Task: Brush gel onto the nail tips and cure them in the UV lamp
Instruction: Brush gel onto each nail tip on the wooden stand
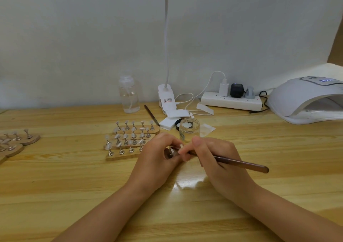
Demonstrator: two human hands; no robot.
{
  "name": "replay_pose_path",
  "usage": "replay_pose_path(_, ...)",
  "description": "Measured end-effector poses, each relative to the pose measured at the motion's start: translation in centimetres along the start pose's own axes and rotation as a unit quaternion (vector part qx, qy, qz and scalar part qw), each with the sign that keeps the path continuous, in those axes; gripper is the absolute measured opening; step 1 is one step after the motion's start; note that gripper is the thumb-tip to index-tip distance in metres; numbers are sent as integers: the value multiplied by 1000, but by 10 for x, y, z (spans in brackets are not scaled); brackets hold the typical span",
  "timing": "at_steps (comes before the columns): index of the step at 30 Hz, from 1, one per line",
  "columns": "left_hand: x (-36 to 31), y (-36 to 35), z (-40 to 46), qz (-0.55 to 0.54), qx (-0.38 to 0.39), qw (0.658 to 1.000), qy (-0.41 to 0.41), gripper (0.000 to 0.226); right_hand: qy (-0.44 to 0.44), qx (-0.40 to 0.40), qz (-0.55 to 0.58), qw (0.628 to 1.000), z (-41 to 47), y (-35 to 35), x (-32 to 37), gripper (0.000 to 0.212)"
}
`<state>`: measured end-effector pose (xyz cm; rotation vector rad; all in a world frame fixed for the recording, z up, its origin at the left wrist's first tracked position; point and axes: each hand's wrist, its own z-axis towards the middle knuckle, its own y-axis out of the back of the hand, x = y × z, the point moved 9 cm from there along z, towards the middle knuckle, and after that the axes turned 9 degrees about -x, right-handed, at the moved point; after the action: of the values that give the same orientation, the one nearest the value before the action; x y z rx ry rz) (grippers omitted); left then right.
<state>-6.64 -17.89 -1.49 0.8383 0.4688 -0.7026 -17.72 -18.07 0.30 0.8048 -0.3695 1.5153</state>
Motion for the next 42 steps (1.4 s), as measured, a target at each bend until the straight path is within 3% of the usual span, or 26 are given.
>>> replay_pose_path(4,2,-1,0,8,1,1000,-1,14,-27,20,1,999,-1,-2,-7,48)
replay_pose_path(7,4,0,1,12,0,1000,4,24,6,-37,22,999,4,13,1,47)
replay_pose_path(10,6,0,1,22,-4,1000,11,34,64,-108,-40,991,12,37,7,39)
replay_pose_path(13,7,-1,0,23,3,1000,19,33,76,-117,-142,980,19,54,-3,19)
replay_pose_path(16,14,-1,1,10,3,999,51,30,47,-83,-257,962,22,66,-23,14)
replay_pose_path(19,21,-1,1,-2,5,997,82,27,35,11,-358,933,20,56,-38,9)
replay_pose_path(22,23,-4,-1,-1,17,996,91,32,-13,66,-421,905,18,51,-57,28)
replay_pose_path(27,24,-6,-3,8,29,994,101,53,-6,79,-408,909,17,47,-57,28)
replay_pose_path(39,20,-5,-4,17,28,997,76,45,-36,68,-288,955,18,47,-62,30)
replay_pose_path(42,17,-4,-4,15,21,998,64,45,10,30,-210,977,16,57,-43,22)
